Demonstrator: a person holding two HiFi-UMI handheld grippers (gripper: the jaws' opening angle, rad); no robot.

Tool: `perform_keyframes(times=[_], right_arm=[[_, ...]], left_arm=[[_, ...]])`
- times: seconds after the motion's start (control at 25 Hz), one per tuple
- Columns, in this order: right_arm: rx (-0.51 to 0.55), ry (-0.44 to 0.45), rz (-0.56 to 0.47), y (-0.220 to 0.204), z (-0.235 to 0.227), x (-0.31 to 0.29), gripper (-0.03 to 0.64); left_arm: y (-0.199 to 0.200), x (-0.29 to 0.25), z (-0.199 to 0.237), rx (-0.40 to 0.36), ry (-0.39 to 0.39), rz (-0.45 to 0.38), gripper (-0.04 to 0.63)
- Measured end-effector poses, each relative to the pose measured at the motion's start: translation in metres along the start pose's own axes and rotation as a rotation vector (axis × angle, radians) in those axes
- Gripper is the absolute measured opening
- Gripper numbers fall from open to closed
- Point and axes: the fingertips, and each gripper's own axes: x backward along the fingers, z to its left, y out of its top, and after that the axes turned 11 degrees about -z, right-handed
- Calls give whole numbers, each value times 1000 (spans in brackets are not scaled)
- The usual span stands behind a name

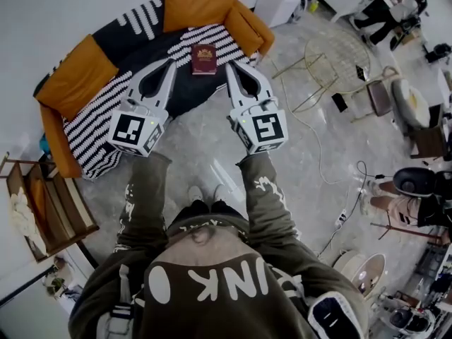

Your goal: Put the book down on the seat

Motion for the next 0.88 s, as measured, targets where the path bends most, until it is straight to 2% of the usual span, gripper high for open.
perform_keyframes(times=[0.88], right_arm=[[13,-6,-15,4,-12,6,9]], left_arm=[[-2,-8,-10,-2,1,-5,3]])
